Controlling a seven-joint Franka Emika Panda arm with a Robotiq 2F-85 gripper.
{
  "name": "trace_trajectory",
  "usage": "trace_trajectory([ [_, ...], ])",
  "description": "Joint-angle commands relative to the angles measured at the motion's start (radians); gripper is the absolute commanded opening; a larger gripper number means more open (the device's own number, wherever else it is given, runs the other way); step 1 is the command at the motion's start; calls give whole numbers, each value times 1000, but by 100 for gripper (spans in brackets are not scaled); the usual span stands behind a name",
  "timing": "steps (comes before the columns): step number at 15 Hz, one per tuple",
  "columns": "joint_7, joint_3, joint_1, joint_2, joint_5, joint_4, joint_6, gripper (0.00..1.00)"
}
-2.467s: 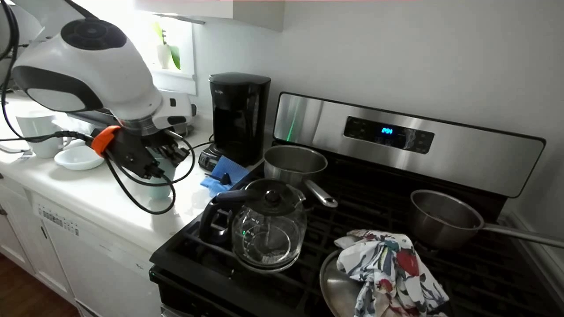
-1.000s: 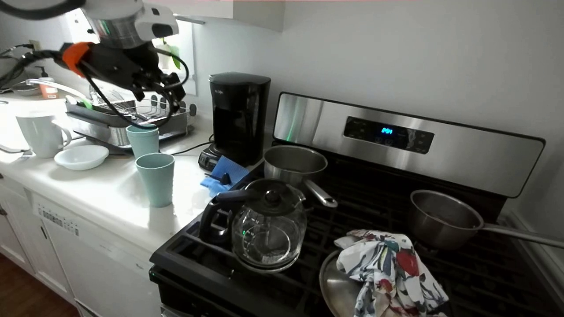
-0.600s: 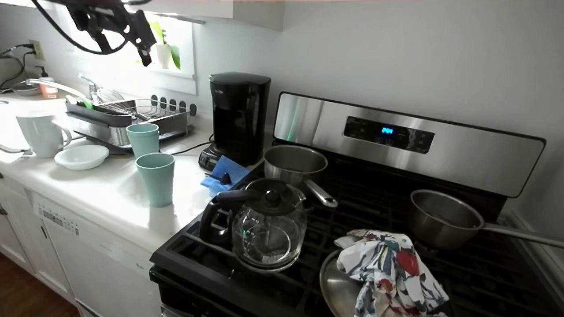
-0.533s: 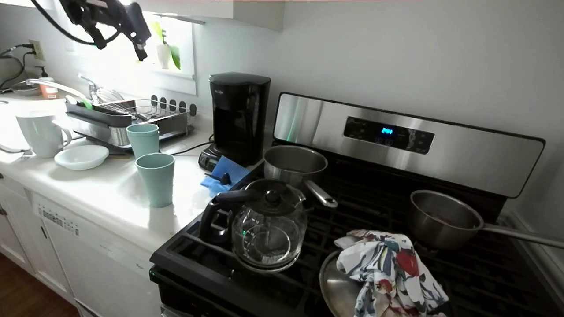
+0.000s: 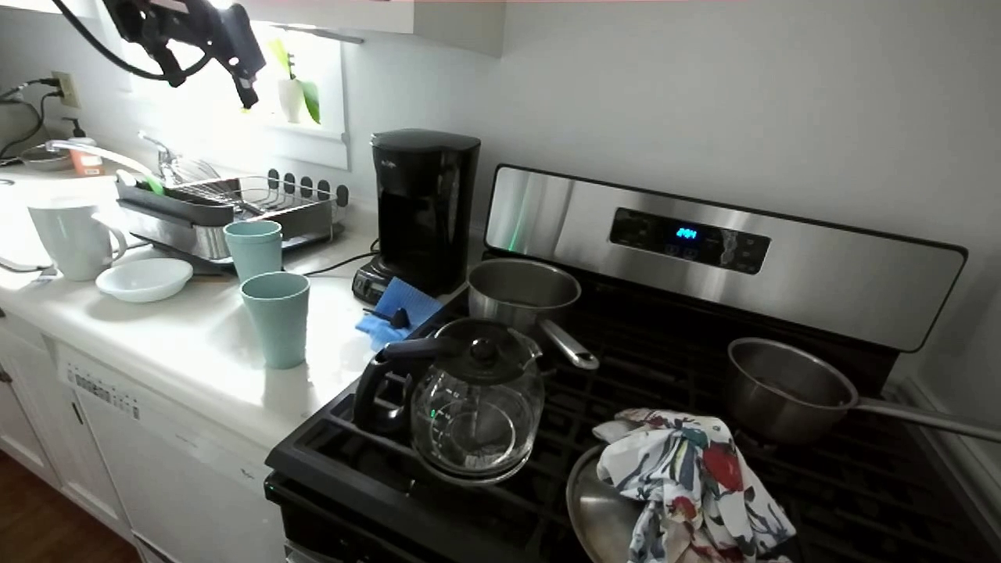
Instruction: Open the top left cabinet door, pick up a light blue cup from the cabinet and put it on the kitchen counter, close the cabinet door
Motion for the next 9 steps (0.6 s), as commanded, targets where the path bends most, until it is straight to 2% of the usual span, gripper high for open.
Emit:
trace_trajectory([
  [1,14,-19,26,-2,-17,2,1,100],
  [4,21,-17,26,-10,-17,6,-16,100],
  [9,96,16,12,-85,-39,41,-183,100],
])
